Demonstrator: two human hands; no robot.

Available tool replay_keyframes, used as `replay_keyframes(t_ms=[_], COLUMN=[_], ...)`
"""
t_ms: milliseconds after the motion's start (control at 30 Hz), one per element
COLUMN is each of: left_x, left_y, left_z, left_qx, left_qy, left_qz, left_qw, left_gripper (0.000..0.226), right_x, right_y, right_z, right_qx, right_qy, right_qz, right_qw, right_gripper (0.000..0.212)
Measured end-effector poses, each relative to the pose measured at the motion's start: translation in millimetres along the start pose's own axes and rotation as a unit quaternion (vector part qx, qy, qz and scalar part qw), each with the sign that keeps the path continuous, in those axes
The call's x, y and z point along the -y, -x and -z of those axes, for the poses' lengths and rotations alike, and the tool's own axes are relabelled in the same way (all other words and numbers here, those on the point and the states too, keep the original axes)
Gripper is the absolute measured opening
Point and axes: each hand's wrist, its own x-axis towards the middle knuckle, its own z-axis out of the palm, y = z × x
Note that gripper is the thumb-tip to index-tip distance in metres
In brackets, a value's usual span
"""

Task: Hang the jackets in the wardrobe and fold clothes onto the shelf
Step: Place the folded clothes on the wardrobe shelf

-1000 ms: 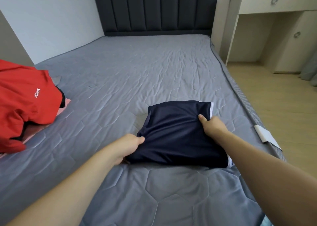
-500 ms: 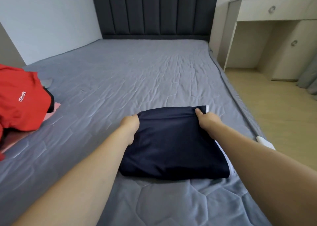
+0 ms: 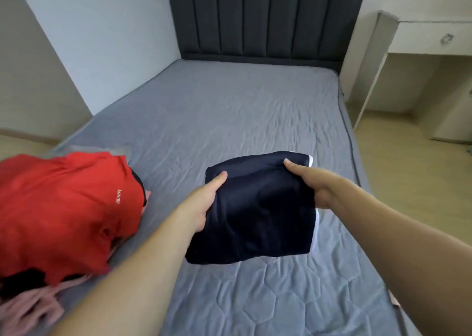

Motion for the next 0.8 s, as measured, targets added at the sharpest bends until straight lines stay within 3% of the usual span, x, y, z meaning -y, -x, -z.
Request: replay_keyframes(t_ms=[167,367,500,633,800], left_x=[-187,-350,-399,-419,-429], left_y=[181,408,515,585,632], left_z=[94,231,338,438,563], left_qx=[-0.077,-0.158,-0.204,-0.262,-0.359], left_qy=[0.023,0.108,0.124,0.128,0.147], left_qz=[-0.049,-0.115,-0.163,-0.207,-0.282], left_qw=[0.996,0.975,0.957,0.934,0.878], left_gripper=[0.065,0.053,0.04,0.043,0.041], right_x=[182,348,398,422,429], right_y=[146,330,410,455,475], right_z=[-128,-318,-448,-571,-724], right_qx=[0.086,0.207,0.295,0.368,0.423], right_qy=[0.045,0.084,0.126,0.153,0.153], right_qz=[0.013,0.056,0.09,0.123,0.161], right_qw=[0.995,0.973,0.943,0.909,0.879], right_gripper=[0.067,0.067,0.065,0.06,0.052])
